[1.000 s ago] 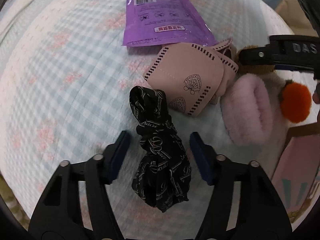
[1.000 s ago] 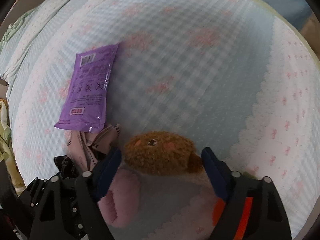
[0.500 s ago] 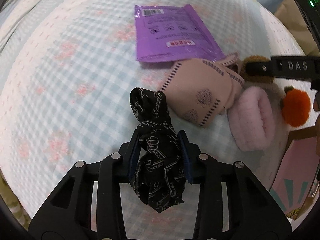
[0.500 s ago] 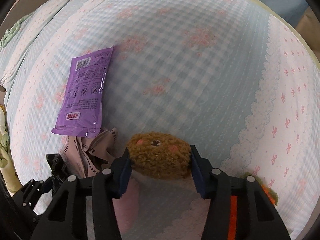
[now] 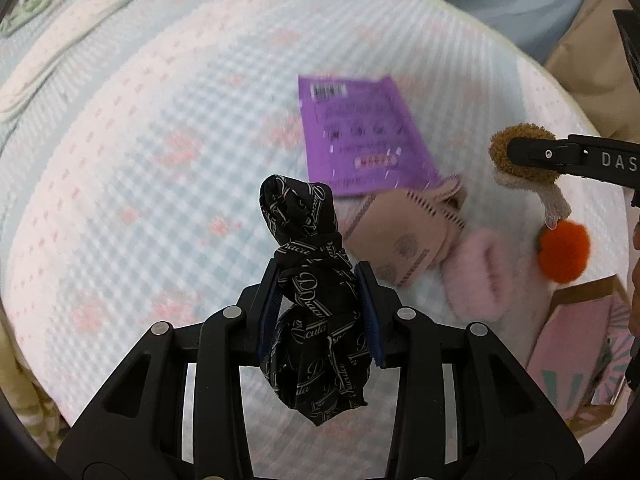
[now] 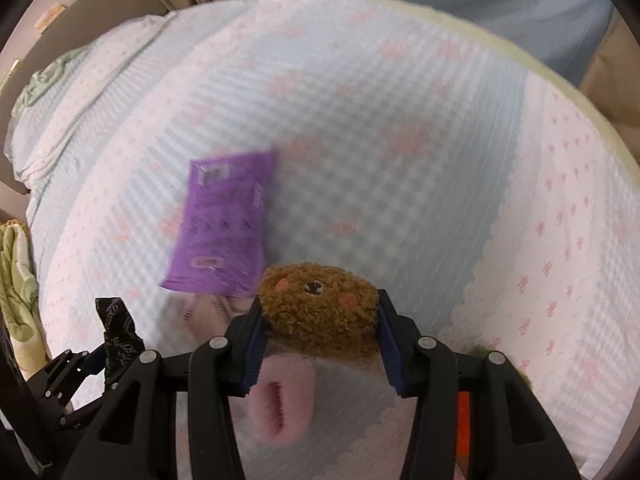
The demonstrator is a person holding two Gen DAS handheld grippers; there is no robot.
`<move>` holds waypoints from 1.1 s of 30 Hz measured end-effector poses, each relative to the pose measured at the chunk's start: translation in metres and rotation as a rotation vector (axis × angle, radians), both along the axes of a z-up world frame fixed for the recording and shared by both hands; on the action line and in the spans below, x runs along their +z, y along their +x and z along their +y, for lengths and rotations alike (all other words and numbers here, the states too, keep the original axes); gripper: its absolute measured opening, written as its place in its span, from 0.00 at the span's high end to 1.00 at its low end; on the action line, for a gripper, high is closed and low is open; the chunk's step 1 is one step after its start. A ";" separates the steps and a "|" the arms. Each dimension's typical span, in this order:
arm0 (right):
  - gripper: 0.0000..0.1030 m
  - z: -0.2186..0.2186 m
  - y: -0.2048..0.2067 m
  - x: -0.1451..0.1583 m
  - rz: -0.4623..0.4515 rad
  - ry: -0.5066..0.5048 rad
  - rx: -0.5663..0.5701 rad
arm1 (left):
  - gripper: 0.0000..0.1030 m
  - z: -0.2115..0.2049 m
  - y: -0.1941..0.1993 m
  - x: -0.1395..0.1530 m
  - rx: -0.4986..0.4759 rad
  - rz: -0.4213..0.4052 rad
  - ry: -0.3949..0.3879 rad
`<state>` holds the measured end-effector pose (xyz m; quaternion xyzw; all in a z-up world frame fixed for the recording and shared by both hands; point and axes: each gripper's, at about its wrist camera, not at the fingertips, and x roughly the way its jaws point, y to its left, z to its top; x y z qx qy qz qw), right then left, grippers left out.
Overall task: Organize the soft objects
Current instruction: 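Carry the scrunchie and teddy-bear clip into the box with both tools and release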
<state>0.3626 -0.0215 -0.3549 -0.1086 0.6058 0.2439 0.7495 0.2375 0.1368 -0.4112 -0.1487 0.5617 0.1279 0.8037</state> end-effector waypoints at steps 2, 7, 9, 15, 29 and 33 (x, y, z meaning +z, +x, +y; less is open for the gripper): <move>0.56 0.003 -0.003 0.022 -0.024 0.016 0.002 | 0.68 0.002 0.000 0.017 -0.003 -0.026 0.011; 0.56 0.000 -0.020 0.075 -0.086 0.065 -0.001 | 0.68 -0.006 -0.005 0.064 -0.009 -0.098 0.036; 0.56 -0.004 -0.032 0.099 -0.108 0.086 -0.008 | 0.68 -0.008 -0.007 0.085 -0.019 -0.122 0.039; 0.56 -0.034 -0.074 0.165 -0.168 0.138 -0.072 | 0.68 -0.025 -0.027 0.147 -0.073 -0.192 0.056; 0.56 -0.158 -0.186 0.271 -0.293 0.206 -0.295 | 0.68 -0.125 -0.087 0.253 -0.264 -0.331 0.050; 0.56 -0.201 -0.210 0.279 -0.306 0.192 -0.370 | 0.68 -0.173 -0.102 0.275 -0.336 -0.364 0.036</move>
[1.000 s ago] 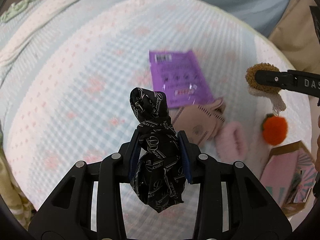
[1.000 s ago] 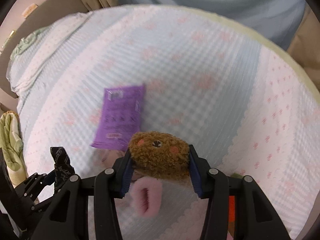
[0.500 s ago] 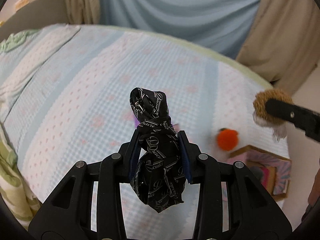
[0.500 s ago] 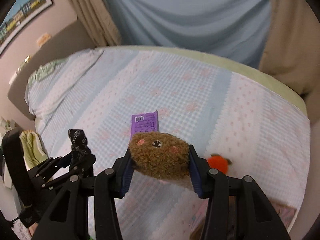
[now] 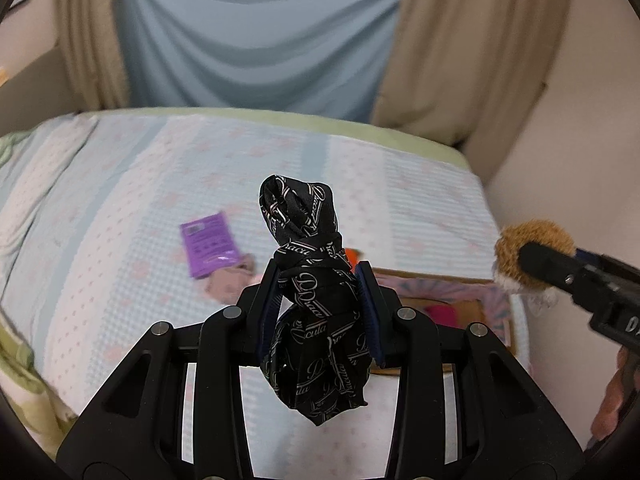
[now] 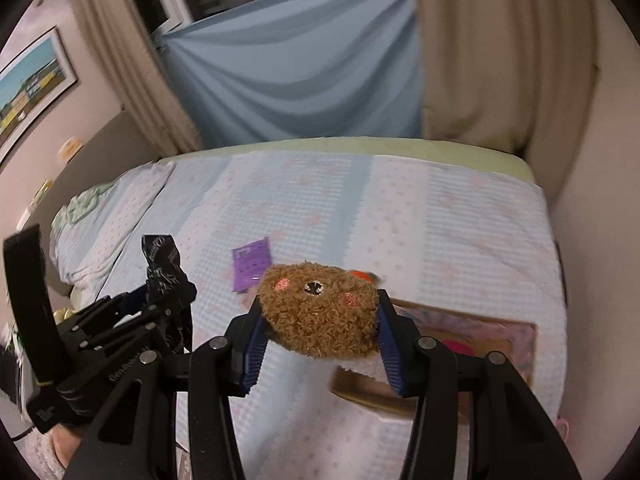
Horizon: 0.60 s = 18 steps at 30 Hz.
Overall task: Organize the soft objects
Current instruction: 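Carry the scrunchie and teddy-bear clip into the box with both tools and release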
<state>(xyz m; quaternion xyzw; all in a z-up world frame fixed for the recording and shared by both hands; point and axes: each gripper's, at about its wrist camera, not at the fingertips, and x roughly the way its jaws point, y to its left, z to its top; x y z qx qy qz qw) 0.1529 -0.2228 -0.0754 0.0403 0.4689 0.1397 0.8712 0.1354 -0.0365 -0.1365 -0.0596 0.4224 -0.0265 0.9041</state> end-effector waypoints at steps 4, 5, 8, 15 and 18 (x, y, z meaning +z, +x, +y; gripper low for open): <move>0.56 -0.038 -0.017 0.003 0.011 -0.001 -0.095 | 0.68 -0.040 -0.006 0.011 -0.080 0.001 -0.010; 0.56 -0.045 -0.020 0.004 0.014 -0.002 -0.117 | 0.68 -0.050 -0.006 0.013 -0.105 0.001 -0.012; 0.56 -0.070 -0.028 0.002 0.021 0.003 -0.200 | 0.68 -0.076 -0.002 0.013 -0.168 0.000 -0.020; 0.56 -0.118 -0.031 -0.021 0.084 0.106 -0.410 | 0.68 -0.120 0.024 -0.006 -0.318 0.037 -0.030; 0.56 -0.129 -0.026 -0.032 0.099 0.122 -0.460 | 0.68 -0.131 0.035 -0.018 -0.353 0.048 -0.033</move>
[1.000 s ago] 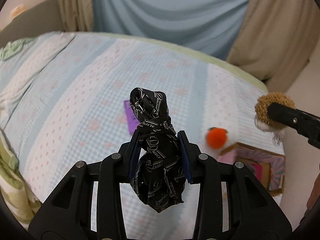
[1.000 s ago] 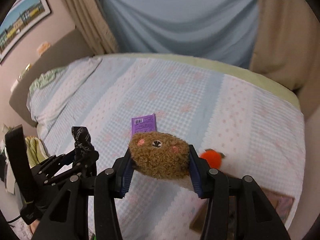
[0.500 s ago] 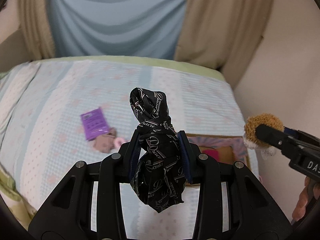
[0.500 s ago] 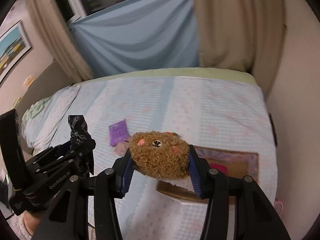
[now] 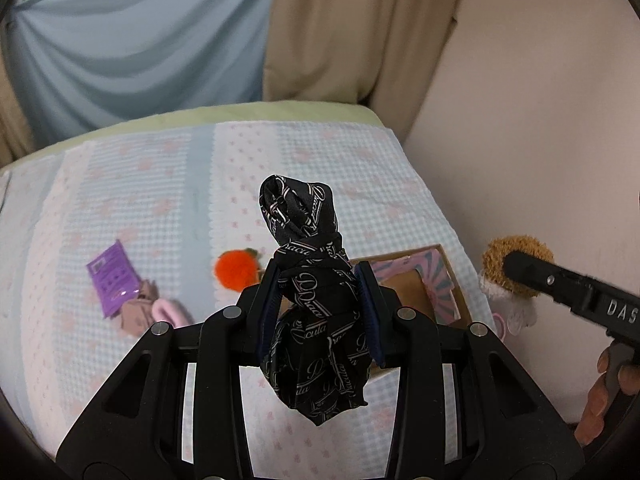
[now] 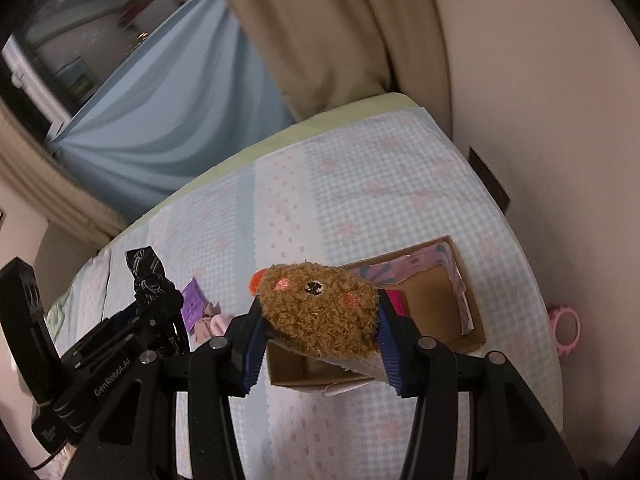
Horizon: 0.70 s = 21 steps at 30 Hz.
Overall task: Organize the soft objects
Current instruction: 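Carry the scrunchie and teddy-bear clip into the box with both tools and release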
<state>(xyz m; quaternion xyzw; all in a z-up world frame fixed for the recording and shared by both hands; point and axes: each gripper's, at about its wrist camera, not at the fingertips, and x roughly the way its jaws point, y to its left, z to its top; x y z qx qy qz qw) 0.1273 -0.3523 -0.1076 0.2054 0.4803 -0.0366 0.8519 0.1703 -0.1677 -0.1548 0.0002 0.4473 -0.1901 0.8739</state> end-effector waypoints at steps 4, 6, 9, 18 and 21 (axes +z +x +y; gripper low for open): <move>0.56 -0.013 0.010 -0.019 0.022 0.025 -0.061 | 0.68 -0.013 0.015 -0.020 -0.051 0.023 0.021; 0.56 -0.016 0.017 -0.031 0.045 0.038 -0.079 | 0.68 -0.020 0.025 -0.035 -0.073 0.045 0.040; 0.56 -0.022 0.032 -0.053 0.081 0.045 -0.086 | 0.68 -0.029 0.037 -0.054 -0.085 0.072 0.061; 0.56 -0.055 0.066 -0.125 0.145 0.129 -0.155 | 0.68 -0.058 0.058 -0.143 -0.124 0.198 0.157; 0.56 -0.066 0.070 -0.149 0.179 0.169 -0.183 | 0.68 -0.068 0.057 -0.166 -0.147 0.227 0.189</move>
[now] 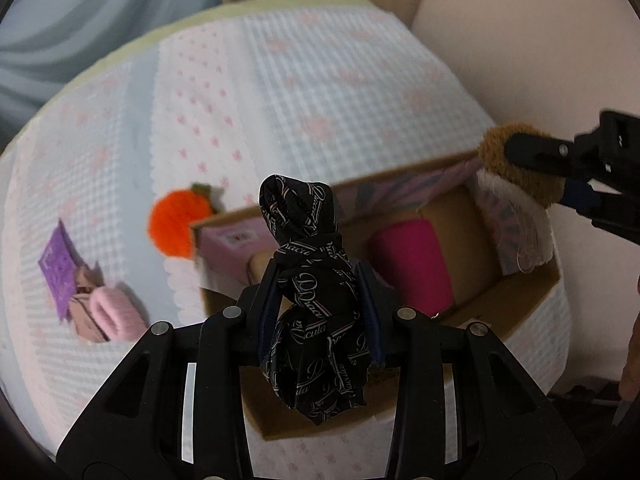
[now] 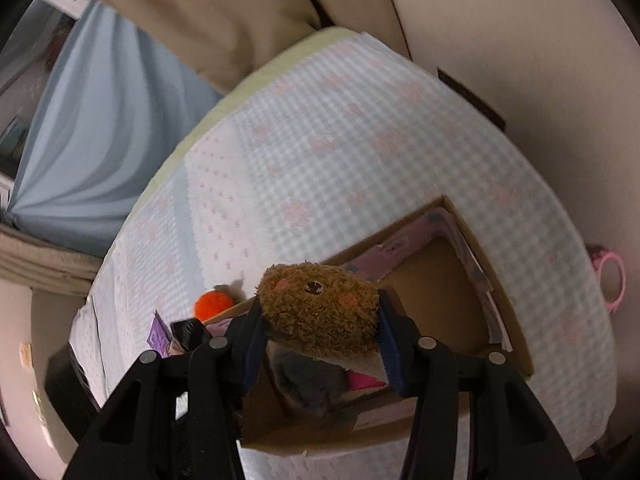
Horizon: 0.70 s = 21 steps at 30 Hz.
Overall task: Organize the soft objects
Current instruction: 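Carry the scrunchie and teddy-bear clip into the box with both tools and release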
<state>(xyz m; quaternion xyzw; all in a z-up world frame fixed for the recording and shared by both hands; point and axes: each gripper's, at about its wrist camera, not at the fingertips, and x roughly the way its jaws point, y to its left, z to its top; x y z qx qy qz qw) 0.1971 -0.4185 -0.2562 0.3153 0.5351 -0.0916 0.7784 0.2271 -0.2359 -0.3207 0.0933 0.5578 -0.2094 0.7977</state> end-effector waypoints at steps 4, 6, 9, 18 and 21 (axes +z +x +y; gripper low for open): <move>0.56 -0.008 0.005 -0.028 0.058 0.026 -0.003 | 0.68 -0.009 -0.001 -0.029 -0.013 0.046 0.031; 0.55 -0.008 0.008 -0.037 0.076 0.027 0.008 | 0.68 -0.011 -0.002 -0.037 -0.016 0.058 0.043; 0.51 -0.008 0.012 -0.046 0.087 0.025 0.026 | 0.56 -0.013 0.000 -0.044 -0.017 0.080 0.029; 0.00 -0.006 0.010 -0.060 0.082 -0.035 0.077 | 0.01 -0.008 -0.002 -0.042 -0.001 0.056 0.038; 0.00 -0.006 0.004 -0.061 0.086 -0.029 0.079 | 0.01 -0.007 -0.002 -0.043 -0.003 0.057 0.056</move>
